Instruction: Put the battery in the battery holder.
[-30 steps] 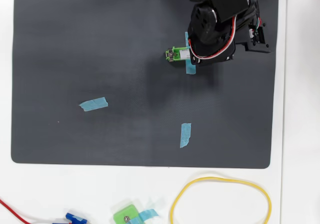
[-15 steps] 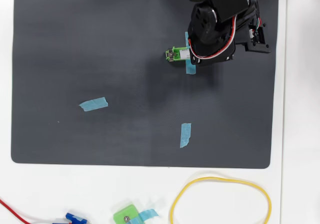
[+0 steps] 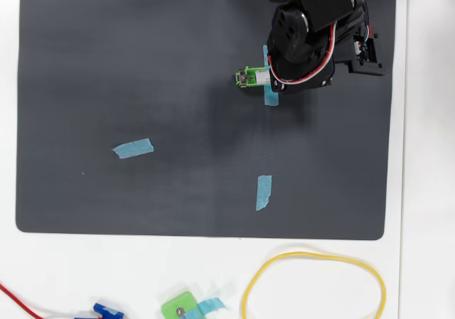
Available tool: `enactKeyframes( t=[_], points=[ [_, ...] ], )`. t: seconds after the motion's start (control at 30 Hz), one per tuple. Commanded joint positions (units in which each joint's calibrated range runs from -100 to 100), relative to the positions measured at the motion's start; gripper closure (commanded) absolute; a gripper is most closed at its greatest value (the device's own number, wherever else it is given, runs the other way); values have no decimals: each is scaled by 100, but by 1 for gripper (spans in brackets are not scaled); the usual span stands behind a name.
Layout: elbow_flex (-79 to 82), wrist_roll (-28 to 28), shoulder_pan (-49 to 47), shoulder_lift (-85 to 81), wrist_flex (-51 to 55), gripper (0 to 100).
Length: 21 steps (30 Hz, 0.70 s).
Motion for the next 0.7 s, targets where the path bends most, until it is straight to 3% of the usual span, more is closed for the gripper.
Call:
enactKeyframes(
  t=[0.0,0.67],
  points=[
    [-34,-7,19,-87,-68,100],
    [-52,-28,29,297,-77,100]
  ],
)
